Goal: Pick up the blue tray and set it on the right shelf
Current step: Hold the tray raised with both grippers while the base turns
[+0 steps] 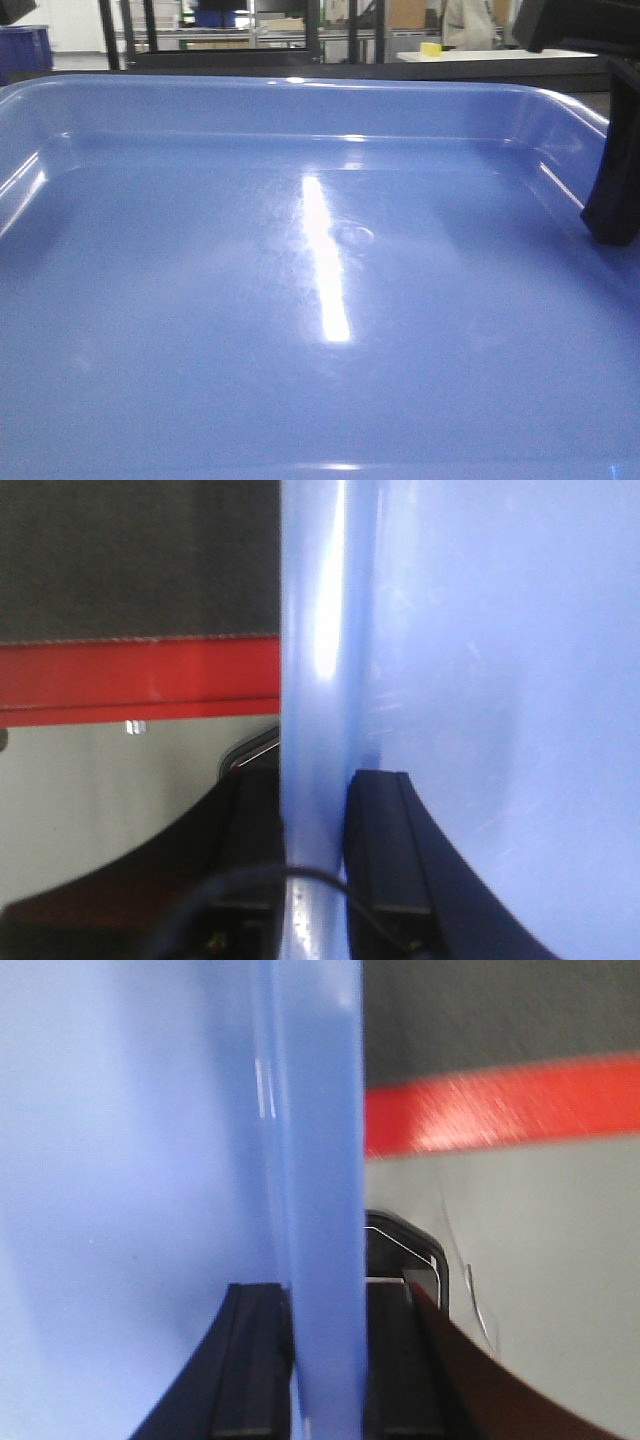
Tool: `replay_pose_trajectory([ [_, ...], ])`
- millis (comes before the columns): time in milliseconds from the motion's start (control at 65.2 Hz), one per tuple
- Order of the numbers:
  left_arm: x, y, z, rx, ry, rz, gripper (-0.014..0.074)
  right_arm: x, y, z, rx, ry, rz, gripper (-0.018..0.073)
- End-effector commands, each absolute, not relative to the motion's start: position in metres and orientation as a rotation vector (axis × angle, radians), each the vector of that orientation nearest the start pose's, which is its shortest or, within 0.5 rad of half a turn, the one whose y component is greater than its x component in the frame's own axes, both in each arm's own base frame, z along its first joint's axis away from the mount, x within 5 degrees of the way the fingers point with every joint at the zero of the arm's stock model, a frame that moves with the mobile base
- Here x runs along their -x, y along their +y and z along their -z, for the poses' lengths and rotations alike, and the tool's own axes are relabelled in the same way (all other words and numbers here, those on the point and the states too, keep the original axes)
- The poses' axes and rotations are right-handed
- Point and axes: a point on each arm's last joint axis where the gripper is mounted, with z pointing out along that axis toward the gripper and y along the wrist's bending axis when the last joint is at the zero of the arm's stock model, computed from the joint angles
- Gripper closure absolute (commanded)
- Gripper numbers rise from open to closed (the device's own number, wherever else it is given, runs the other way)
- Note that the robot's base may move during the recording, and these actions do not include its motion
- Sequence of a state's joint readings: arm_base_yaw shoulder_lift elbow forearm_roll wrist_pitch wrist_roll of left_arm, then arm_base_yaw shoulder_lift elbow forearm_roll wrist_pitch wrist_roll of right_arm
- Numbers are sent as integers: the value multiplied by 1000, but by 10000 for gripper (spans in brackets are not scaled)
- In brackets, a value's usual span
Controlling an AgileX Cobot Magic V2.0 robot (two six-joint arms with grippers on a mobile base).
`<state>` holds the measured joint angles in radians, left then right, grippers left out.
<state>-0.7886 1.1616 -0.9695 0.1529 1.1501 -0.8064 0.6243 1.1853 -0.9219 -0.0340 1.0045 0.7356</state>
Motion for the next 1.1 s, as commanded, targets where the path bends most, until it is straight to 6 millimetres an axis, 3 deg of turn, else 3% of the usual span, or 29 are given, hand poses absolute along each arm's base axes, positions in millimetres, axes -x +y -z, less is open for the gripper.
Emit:
replay_pose_trajectory([
  [0,-150,-131,-319,-44,2771,164,574,-177,118,-305,-116,2732,-286,417],
  [1089,-147,-134,-319,-26,2808,225,574,-177,118,-305,-116,2732,-286,417],
])
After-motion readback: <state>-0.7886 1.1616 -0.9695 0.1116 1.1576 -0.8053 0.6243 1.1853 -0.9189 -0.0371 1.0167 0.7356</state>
